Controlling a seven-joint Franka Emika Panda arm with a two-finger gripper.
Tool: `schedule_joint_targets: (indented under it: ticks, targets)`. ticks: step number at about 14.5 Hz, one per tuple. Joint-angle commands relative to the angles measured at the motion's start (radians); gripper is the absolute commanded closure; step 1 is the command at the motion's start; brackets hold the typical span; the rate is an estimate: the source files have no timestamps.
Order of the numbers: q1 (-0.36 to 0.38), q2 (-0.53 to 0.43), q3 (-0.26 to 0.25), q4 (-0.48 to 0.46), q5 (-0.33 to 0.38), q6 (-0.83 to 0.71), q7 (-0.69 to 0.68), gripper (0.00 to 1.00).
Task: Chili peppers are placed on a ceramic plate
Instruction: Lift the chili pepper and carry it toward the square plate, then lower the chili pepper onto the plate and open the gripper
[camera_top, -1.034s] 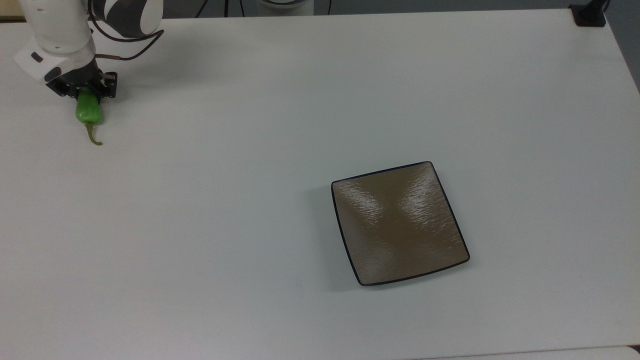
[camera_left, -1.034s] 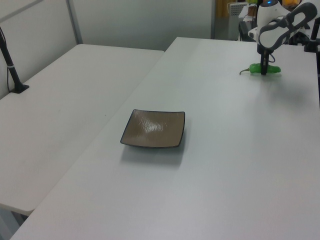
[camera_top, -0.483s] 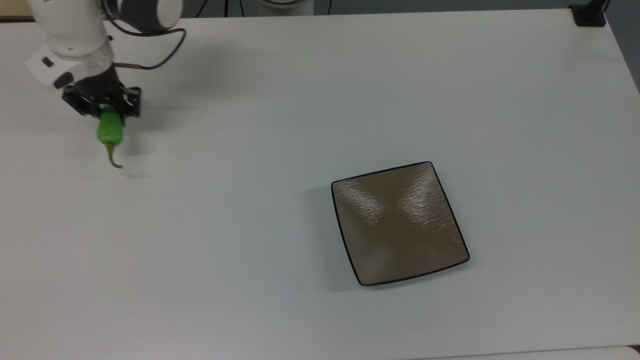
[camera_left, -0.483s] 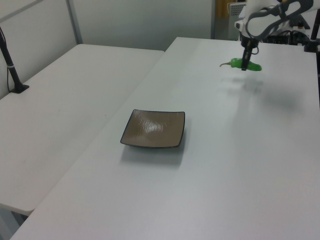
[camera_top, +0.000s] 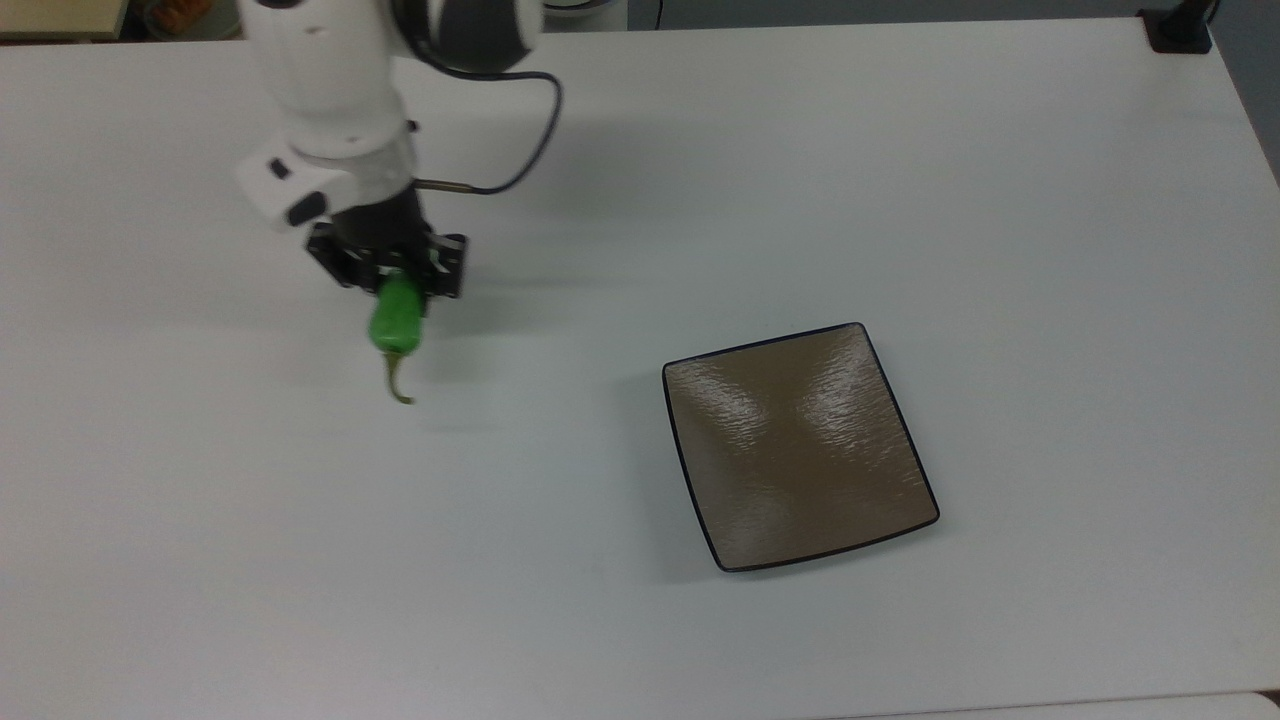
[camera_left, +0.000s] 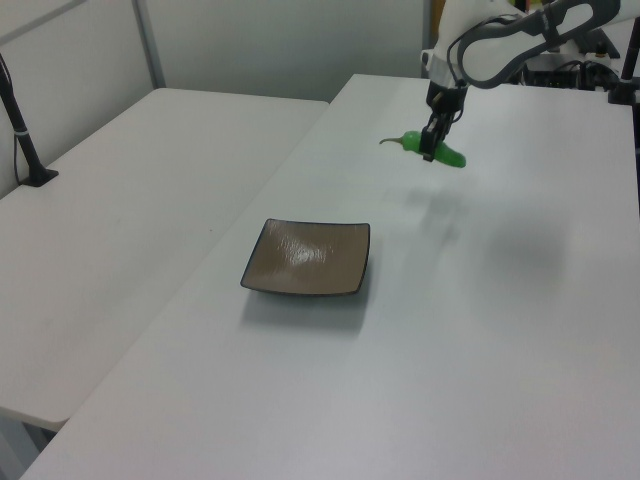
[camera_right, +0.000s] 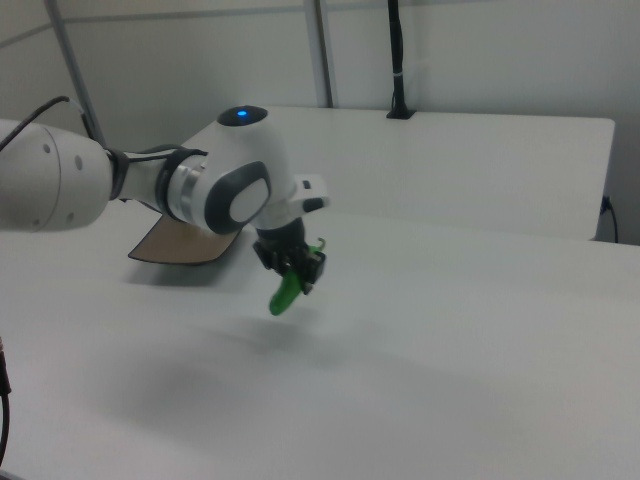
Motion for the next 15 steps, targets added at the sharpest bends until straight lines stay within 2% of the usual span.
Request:
schedule_joint_targets:
  ticks: [1, 2, 4, 9, 12, 15]
  targets:
    - [0.052, 0.007, 0.036, 0.031, 0.04, -0.012, 0.125, 0.87]
    - [0.074, 0.017, 0.036, 0.044, 0.063, -0.012, 0.157, 0.87]
    - [0.095, 0.045, 0.068, 0.103, 0.099, -0.012, 0.214, 0.87]
    - [0.16, 0.109, 0.108, 0.213, 0.1, 0.021, 0.363, 0.86]
    - [0.203, 0.166, 0.109, 0.282, 0.099, 0.063, 0.453, 0.83]
    - [0.286, 0.243, 0.115, 0.342, 0.091, 0.161, 0.51, 0.81]
